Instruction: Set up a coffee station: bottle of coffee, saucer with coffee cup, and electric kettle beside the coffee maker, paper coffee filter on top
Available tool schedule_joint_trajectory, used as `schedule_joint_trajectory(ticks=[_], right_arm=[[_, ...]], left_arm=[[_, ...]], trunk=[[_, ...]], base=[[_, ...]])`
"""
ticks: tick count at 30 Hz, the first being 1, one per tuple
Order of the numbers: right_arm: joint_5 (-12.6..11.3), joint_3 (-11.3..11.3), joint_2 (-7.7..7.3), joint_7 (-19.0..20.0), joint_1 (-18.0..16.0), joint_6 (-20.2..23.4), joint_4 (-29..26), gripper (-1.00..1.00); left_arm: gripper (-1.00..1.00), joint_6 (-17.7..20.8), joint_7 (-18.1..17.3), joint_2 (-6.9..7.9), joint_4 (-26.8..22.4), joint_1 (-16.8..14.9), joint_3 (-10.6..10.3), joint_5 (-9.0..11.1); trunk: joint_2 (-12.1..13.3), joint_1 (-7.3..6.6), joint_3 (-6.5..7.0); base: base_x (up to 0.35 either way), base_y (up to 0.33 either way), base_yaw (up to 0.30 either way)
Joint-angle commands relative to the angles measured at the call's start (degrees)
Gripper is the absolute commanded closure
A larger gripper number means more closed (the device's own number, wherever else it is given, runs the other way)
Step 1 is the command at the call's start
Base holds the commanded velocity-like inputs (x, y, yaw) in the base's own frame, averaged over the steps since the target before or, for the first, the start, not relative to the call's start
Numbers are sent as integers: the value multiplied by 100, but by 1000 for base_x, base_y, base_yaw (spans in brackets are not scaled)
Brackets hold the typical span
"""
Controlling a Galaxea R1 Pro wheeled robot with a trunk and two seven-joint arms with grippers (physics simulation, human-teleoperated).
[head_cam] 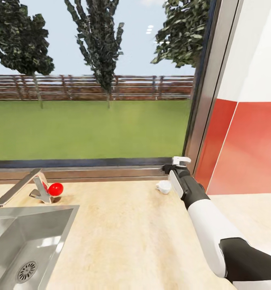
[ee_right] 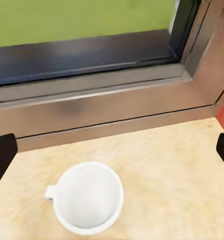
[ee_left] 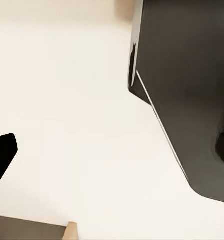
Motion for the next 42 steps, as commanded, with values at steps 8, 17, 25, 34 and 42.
schedule_joint_trajectory(ticks=[8,17,25,34,42], right_arm=[[-48,16,-141,517,-137,483,39,-100],[-49,16,-144,544,-139,493,40,-100],[-47,22,-148,538,-139,486,25,-100],[-53,49,-138,532,-139,484,23,-100],[-56,42,-135,538,-139,481,31,-100]], left_arm=[[-100,-16,14,-1,-3,14,41,-60],[-100,-16,14,-1,-3,14,41,-60],[-100,-16,14,-1,-3,45,41,-60],[-100,-16,14,-1,-3,50,41,-60],[-100,-16,14,-1,-3,57,41,-60]], trunk=[[-12,3,-85],[-12,3,-168],[-12,3,-236],[-12,3,-262],[-12,3,-331]], base=[[0,0,0],[0,0,0],[0,0,-108],[0,0,-33],[0,0,0]])
